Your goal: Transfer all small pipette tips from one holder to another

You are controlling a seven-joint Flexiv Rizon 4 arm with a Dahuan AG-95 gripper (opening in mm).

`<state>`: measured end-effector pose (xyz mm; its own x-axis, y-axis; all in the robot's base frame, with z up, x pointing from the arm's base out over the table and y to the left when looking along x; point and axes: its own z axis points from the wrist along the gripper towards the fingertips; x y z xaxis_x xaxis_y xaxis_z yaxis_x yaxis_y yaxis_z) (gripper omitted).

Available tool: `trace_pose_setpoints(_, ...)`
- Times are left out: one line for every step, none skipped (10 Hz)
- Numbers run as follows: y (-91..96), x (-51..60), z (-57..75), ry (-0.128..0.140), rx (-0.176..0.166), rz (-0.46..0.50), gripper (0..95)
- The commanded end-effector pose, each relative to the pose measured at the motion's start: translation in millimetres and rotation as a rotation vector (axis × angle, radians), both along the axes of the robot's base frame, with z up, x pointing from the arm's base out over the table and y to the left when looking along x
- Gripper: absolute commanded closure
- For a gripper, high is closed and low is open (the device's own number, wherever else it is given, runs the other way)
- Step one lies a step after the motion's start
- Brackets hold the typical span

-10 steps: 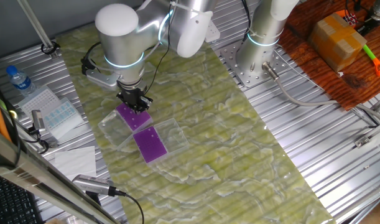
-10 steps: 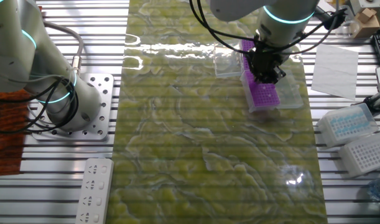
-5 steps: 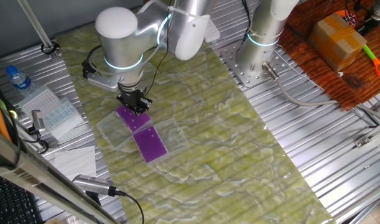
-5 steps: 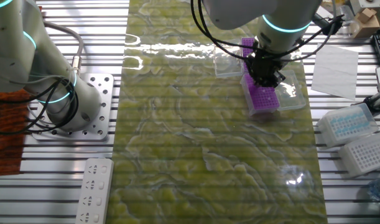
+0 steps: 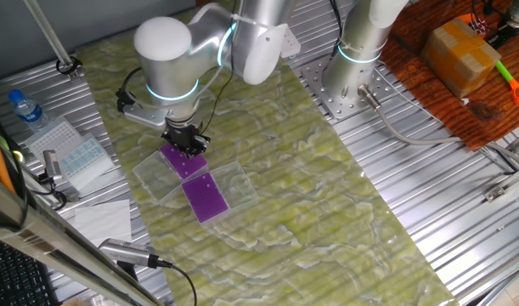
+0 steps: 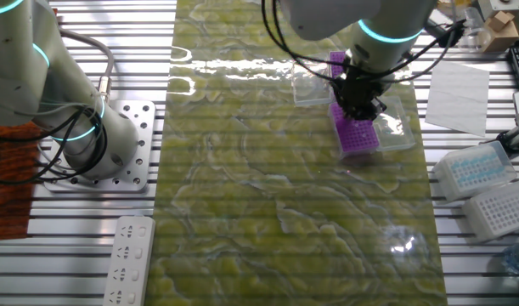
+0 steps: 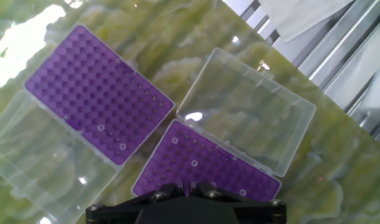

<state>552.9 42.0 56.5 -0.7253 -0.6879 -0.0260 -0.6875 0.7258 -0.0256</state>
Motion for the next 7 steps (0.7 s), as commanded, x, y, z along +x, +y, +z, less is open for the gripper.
trace_pose_setpoints(0.7,-0.9,-0.2,0.008,0.002,0.007,95.0)
trace_pose_setpoints(0.7,-0.9,-0.2,0.008,0.002,0.007,95.0)
trace_pose_setpoints(0.7,-0.9,-0.2,0.008,0.002,0.007,95.0)
trace_pose_setpoints(0.5,-1.9,-1.7,0.011,-0.008,0.021,95.0)
trace_pose_setpoints(0.4,-2.0,-1.8,0.013,-0.011,0.024,95.0)
trace_pose_setpoints(0.4,-2.1,-2.0,0.015,-0.016,0.027,76.0)
trace_pose_setpoints(0.4,-2.1,-2.1,0.017,-0.02,0.029,76.0)
